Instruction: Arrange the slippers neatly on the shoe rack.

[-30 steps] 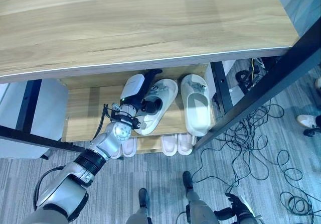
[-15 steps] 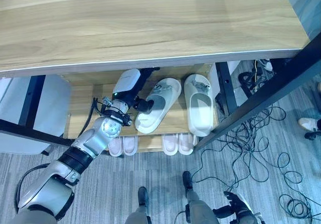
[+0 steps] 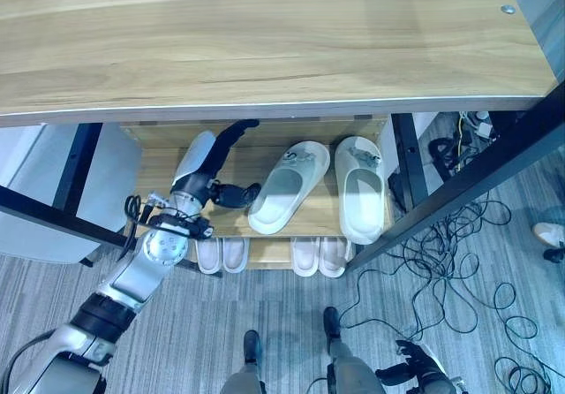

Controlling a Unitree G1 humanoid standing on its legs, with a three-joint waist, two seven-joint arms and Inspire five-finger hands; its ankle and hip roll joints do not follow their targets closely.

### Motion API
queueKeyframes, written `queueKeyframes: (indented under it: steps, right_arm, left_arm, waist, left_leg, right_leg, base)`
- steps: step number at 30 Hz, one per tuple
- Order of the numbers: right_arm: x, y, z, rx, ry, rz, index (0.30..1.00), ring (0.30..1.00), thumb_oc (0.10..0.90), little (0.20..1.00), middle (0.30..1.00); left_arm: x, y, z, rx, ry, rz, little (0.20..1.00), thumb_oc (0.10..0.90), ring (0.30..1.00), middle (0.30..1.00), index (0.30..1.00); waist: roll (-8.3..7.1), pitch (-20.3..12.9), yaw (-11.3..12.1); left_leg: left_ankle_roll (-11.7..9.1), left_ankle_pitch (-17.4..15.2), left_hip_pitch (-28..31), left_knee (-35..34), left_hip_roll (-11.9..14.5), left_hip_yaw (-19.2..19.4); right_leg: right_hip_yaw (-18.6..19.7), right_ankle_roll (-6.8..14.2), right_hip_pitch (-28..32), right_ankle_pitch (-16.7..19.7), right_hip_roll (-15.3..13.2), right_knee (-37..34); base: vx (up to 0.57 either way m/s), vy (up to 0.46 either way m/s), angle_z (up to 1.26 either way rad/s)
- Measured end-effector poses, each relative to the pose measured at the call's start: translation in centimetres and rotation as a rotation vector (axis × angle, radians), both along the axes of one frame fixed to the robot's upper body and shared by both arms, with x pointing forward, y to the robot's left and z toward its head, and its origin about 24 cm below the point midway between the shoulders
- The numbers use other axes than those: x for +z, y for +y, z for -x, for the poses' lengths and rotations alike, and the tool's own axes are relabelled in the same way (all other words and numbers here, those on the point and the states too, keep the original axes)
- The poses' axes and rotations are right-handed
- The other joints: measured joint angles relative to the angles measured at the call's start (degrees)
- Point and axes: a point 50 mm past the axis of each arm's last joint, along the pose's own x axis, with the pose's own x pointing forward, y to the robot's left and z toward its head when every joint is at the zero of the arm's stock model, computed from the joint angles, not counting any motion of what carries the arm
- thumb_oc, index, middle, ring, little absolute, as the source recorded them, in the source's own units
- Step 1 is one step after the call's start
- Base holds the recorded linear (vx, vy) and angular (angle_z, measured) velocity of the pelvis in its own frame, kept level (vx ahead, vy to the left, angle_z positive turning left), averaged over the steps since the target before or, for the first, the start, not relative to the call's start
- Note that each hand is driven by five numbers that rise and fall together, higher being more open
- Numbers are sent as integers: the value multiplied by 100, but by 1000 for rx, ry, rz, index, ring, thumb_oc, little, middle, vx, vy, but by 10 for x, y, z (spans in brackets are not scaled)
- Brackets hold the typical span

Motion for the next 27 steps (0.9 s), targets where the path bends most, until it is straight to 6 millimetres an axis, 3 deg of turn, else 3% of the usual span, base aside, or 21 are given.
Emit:
queueKeyframes:
  steps: [6,7,14,27]
  right_arm:
    - [0,1,0,1,1,-1,900,900,800,900,900]
    - [-1,2,0,-2,1,-4,900,900,800,900,900]
    - [0,-1,0,-22,-5,1,900,900,800,900,900]
    - [-3,-3,12,-26,37,9,900,900,800,900,900]
  left_arm:
    - [-47,9,13,108,148,190,900,800,900,900,900]
    - [-63,9,17,159,186,264,900,800,900,900,900]
    - [-70,16,23,204,225,369,900,800,900,900,900]
    - [-85,4,35,126,339,663,900,800,900,900,900]
  waist:
    - [4,-4,80]
    - [-6,-9,82]
    - [-2,-93,89]
    - [48,-339,79]
  left_leg:
    - [5,-3,63,1,0,-14]
    - [12,-9,119,0,5,-19]
    - [17,-12,173,-1,-2,-46]
    - [23,-5,174,0,0,-47]
  right_leg:
    - [-13,-17,73,8,-2,0]
    - [-18,-18,125,-5,-2,-1]
    - [-33,22,192,-43,-35,-2]
    - [-30,-20,190,-11,-36,-2]
  base:
    - [0,0,0]
    - [19,4,5]
    - [2,1,1]
    - [0,0,0]
